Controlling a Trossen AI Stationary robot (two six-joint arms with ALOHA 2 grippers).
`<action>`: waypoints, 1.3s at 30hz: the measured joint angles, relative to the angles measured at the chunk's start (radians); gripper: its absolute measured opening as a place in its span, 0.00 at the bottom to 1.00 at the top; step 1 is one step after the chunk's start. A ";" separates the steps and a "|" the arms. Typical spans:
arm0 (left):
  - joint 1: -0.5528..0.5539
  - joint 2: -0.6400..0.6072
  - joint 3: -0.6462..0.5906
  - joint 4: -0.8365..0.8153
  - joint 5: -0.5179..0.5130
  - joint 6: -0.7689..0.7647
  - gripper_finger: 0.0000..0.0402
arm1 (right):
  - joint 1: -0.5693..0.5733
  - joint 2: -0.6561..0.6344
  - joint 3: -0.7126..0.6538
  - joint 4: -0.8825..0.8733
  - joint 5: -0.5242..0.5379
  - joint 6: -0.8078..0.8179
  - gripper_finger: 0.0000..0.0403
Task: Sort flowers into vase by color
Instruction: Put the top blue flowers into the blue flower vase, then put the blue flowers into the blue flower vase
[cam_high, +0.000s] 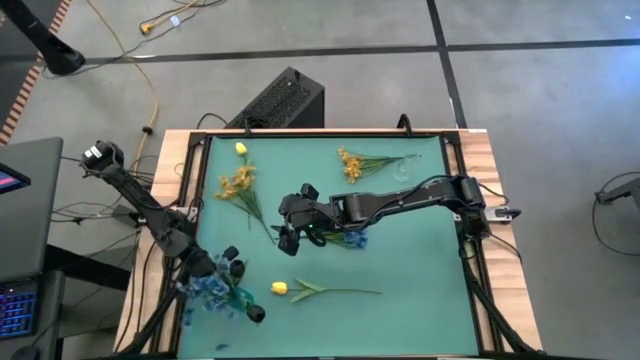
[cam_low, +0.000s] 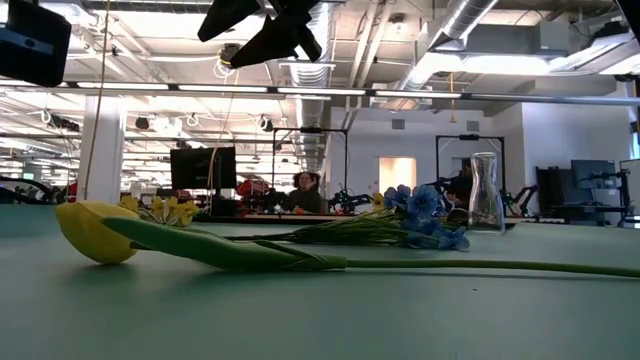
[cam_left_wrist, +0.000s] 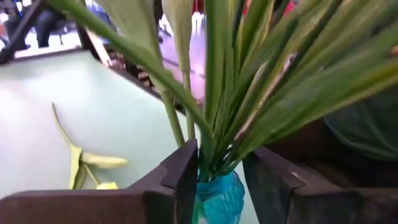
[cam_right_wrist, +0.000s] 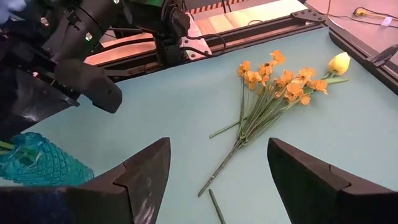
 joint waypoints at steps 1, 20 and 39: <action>0.000 0.000 0.016 -0.037 0.000 -0.001 0.30 | 0.000 0.000 0.000 0.000 0.000 0.000 0.73; 0.000 0.000 0.332 -0.720 -0.005 -0.069 0.36 | 0.000 0.000 0.000 -0.027 -0.002 0.000 0.73; 0.001 -0.008 0.656 -1.265 -0.075 -0.105 0.36 | -0.006 0.000 0.000 -0.289 -0.120 0.026 0.73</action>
